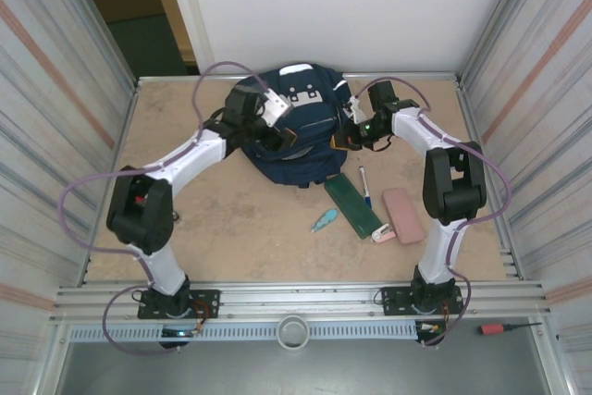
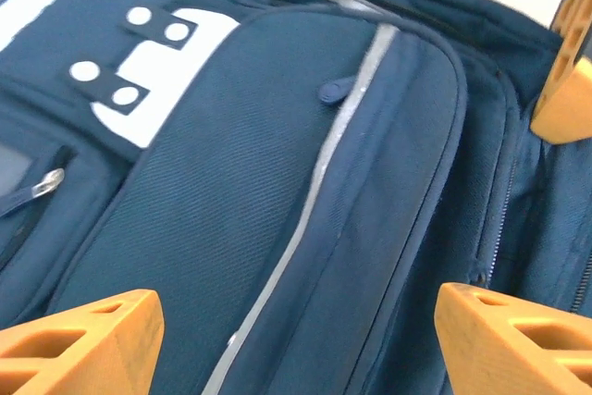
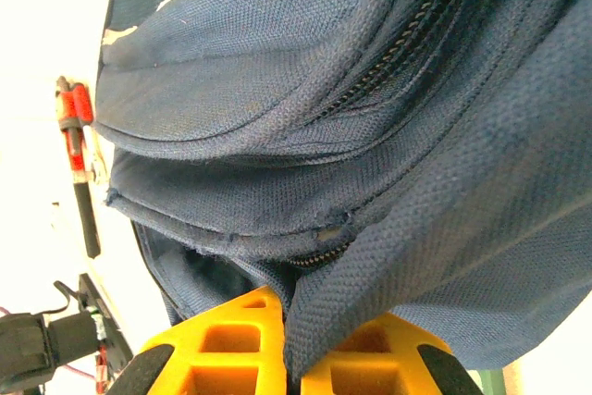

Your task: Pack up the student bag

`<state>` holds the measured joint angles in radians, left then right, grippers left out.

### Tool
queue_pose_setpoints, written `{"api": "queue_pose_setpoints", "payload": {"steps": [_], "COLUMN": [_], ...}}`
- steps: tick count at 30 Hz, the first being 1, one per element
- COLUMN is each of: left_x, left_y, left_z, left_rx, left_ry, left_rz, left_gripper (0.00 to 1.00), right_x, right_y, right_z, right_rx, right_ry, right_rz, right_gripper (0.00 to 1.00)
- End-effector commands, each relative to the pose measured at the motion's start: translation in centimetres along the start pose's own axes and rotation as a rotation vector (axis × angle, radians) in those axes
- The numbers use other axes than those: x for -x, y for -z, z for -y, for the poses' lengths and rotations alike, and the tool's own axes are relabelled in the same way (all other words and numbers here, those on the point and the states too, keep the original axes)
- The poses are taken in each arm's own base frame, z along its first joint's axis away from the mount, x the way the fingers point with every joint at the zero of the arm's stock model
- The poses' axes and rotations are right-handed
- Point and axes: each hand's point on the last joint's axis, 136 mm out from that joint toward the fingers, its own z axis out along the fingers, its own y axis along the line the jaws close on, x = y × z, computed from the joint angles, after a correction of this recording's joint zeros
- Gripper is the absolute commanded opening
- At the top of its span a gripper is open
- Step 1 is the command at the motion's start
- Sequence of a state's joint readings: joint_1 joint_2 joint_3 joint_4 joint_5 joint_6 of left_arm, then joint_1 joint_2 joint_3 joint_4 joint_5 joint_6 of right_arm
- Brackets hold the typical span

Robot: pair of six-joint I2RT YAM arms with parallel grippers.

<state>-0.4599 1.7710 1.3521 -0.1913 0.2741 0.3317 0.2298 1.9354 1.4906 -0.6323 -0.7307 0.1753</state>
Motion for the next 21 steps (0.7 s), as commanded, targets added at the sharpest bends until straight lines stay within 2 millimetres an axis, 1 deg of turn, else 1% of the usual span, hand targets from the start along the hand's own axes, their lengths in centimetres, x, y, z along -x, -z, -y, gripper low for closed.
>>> {"api": "queue_pose_setpoints", "payload": {"steps": [1,6,9,11,13,15,17,18,19,21], "left_x": [-1.2,-2.2,-3.0,-3.3,-3.5,-3.4,-2.7,-2.1,-1.3,0.7], "left_y": [-1.3,-3.1,-4.0,-4.6,-5.3,-5.7,-5.5,-5.1,-4.5,-2.9], "left_z": [1.4,1.3,1.6,1.1,0.5,0.1,0.3,0.6,0.8,1.2], "left_rx": [-0.071,-0.081,-0.105,-0.082,-0.063,-0.054,-0.068,-0.081,-0.096,-0.135], "left_ry": [-0.126,-0.137,-0.15,-0.151,-0.154,-0.155,-0.141,-0.128,-0.109,-0.056], "left_rz": [-0.084,-0.154,-0.177,-0.196,-0.215,-0.226,-0.21,-0.192,-0.164,-0.09], "left_gripper": [0.78,0.75,0.75,0.73,0.68,0.57,0.42,0.36,0.28,0.09], "right_x": [1.1,0.9,0.9,0.9,0.9,0.9,0.8,0.7,0.6,0.5], "right_y": [0.3,0.1,0.0,-0.1,-0.2,-0.2,-0.1,0.1,0.3,0.9], "right_z": [-1.5,-1.4,-1.3,-1.3,-1.3,-1.2,-0.8,-0.6,-0.3,0.1], "right_rx": [0.044,0.046,0.047,0.049,0.048,0.04,0.013,-0.005,-0.034,-0.099], "right_ry": [0.022,0.02,0.017,0.016,0.012,0.011,0.006,-0.001,-0.008,-0.017], "right_rz": [0.02,0.014,0.013,0.012,0.01,0.008,0.012,0.013,0.017,0.036], "right_gripper": [0.0,0.0,0.0,0.0,0.0,0.0,0.0,0.01,0.03,0.13]}}
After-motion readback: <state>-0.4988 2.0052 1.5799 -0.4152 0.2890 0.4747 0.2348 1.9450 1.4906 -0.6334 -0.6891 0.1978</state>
